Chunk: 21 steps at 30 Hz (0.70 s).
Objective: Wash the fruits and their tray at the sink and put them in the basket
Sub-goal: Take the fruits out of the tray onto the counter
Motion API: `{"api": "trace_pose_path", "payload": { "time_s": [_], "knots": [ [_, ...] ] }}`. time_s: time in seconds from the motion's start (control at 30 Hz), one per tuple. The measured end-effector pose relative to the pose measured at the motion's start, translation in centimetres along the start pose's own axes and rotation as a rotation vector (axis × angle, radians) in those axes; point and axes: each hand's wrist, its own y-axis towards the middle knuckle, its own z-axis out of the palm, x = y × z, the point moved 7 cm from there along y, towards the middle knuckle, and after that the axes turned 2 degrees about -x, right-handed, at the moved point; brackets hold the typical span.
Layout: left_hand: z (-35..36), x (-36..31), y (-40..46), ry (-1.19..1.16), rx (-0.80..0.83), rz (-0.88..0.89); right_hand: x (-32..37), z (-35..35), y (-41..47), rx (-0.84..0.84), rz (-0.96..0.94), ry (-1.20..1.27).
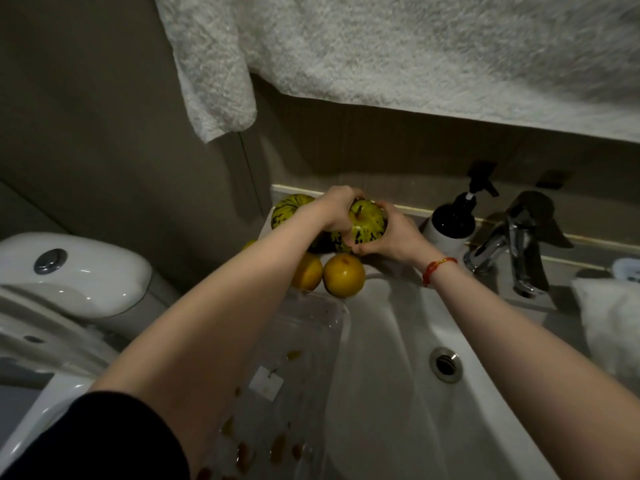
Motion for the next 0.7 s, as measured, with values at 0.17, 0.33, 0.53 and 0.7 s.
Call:
{"api": "trace_pose_path", "payload": {
  "time_s": [0.17,0.33,0.53,0.7],
  "knots": [
    [0.7,0.5,-0.2,-0.007,0.030,-0.009,-0.1,0.4,-0.2,0.021,0.023,-0.005],
    [1.1,0.7,-0.5,0.003,0.014,-0.037,-0.2,0.6,-0.5,0.022,0.050,0.017],
    [-0.3,1.3,-2.8,-0.106,-0.171,-0.031,1.7,0.0,-2.2,-0.062,0.008,-0.076],
    [-2.1,3.4,-8.9,-0.266,-0.417,-0.069,5.4,-2.2,-7.0,-0.388,-0.165,-0.085]
  ]
}}
